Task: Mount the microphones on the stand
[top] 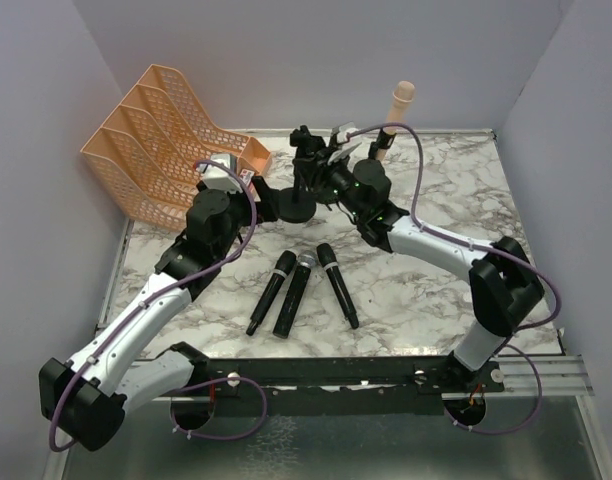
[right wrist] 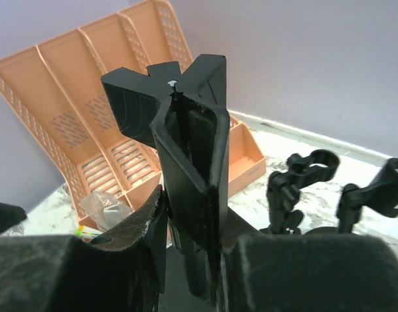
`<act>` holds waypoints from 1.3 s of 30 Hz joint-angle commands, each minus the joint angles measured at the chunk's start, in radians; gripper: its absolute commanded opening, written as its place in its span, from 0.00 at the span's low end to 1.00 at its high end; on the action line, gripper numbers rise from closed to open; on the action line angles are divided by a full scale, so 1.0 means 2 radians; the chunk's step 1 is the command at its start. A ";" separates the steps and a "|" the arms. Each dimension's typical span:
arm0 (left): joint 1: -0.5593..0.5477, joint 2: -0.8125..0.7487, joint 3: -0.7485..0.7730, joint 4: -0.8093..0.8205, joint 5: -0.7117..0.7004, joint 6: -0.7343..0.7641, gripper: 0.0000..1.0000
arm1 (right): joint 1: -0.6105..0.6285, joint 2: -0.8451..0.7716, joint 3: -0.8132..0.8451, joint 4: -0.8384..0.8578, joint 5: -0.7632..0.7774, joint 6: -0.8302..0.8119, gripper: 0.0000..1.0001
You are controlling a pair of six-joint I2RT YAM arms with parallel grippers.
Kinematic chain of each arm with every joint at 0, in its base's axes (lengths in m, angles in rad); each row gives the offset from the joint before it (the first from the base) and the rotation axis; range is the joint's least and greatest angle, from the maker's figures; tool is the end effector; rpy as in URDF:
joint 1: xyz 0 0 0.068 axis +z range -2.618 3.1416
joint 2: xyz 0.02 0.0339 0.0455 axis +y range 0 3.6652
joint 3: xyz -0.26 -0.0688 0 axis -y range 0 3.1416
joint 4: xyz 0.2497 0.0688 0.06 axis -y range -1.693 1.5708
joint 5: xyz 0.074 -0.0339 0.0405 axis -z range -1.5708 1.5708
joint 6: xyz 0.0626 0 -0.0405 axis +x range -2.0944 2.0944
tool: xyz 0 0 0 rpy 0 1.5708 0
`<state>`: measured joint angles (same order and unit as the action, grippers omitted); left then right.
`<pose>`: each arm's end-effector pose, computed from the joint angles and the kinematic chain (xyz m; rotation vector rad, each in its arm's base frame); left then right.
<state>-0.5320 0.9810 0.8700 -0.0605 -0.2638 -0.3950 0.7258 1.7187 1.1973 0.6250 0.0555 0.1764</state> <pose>0.2346 -0.1192 0.3386 -0.0750 1.7560 -0.4500 0.3318 0.2898 0.3124 -0.3636 1.4609 0.6902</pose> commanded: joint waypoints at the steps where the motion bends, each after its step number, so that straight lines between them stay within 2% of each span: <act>1: 0.001 0.027 -0.002 0.057 0.098 0.003 0.96 | -0.021 -0.064 -0.016 -0.019 0.003 0.032 0.01; 6: 0.001 0.078 0.011 0.119 0.170 -0.011 0.94 | -0.053 -0.136 -0.053 -0.069 -0.015 0.068 0.01; 11: -0.008 0.160 0.046 0.183 0.298 -0.006 0.90 | -0.072 -0.209 -0.084 -0.118 -0.044 0.068 0.01; 15: -0.040 0.224 0.089 0.186 0.362 0.037 0.83 | -0.075 -0.260 -0.100 -0.171 -0.049 0.069 0.01; 19: -0.068 0.254 0.097 0.212 0.415 0.067 0.73 | -0.077 -0.303 -0.120 -0.206 -0.056 0.097 0.01; 31: -0.085 0.256 0.065 0.230 0.469 0.084 0.26 | -0.077 -0.353 -0.145 -0.235 -0.088 0.141 0.01; 33: -0.085 0.258 0.067 0.230 0.478 0.084 0.11 | -0.077 -0.357 -0.143 -0.239 -0.089 0.144 0.01; 34: -0.085 0.258 0.067 0.230 0.479 0.083 0.07 | -0.077 -0.358 -0.144 -0.241 -0.087 0.144 0.01; 37: -0.085 0.258 0.069 0.231 0.480 0.082 0.05 | -0.076 -0.363 -0.143 -0.245 -0.083 0.143 0.01; 39: -0.086 0.259 0.073 0.233 0.475 0.076 0.02 | -0.077 -0.361 -0.145 -0.248 -0.079 0.141 0.05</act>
<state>-0.7006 1.5074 1.0149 0.3706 0.6506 -0.2379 0.5728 1.0279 0.9016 0.1070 -0.0917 0.4370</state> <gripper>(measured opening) 0.191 0.240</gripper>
